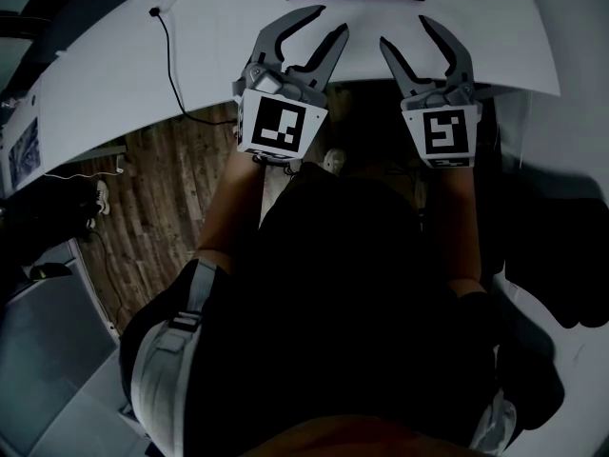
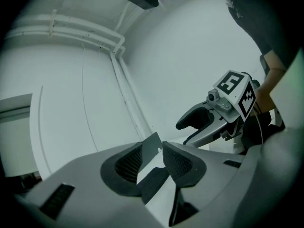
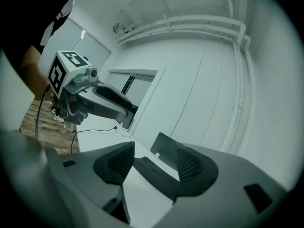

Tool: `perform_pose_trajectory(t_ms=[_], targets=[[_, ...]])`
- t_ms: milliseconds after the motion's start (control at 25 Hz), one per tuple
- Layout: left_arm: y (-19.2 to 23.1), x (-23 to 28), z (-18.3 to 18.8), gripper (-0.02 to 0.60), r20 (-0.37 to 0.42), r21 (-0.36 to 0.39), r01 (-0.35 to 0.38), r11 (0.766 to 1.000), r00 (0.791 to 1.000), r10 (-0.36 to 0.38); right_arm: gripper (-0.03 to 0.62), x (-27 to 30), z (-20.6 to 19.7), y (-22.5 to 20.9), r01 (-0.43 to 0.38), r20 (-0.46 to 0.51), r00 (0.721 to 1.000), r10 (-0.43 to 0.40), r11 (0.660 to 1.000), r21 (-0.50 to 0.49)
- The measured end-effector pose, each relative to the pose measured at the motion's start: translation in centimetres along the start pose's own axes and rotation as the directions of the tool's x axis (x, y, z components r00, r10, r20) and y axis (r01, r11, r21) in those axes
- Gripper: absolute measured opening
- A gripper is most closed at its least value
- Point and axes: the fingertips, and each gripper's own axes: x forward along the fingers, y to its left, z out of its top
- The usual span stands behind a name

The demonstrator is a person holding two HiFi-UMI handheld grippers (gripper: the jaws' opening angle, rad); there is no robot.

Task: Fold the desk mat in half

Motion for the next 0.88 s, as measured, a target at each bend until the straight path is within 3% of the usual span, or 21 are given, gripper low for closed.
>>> perform_pose_trajectory(t_ms=[120,520,880], targets=[[-0.8,-0.7,1.0,0.141,0.039,0.003,0.001,1.000,0.999,-0.001,0.255,-1.0,0.5,0.4,0.012,0.025,1.000,-0.013,1.000,0.015],[-4.8,-2.8,3.5,0.141,0.063,0.027,0.029,0.999,0.998,-0.031,0.258,-5.4,2.0,1.1,-0.008,0.094,0.996,0.009,1.000,-0.008],[-8.2,-6.4,5.6,0.141,0.077,0.051,-0.013,0.999,0.997,0.010,0.258,-10.9,2.1,3.0,-0.043,0.134,0.990,0.046,0.999,-0.023]])
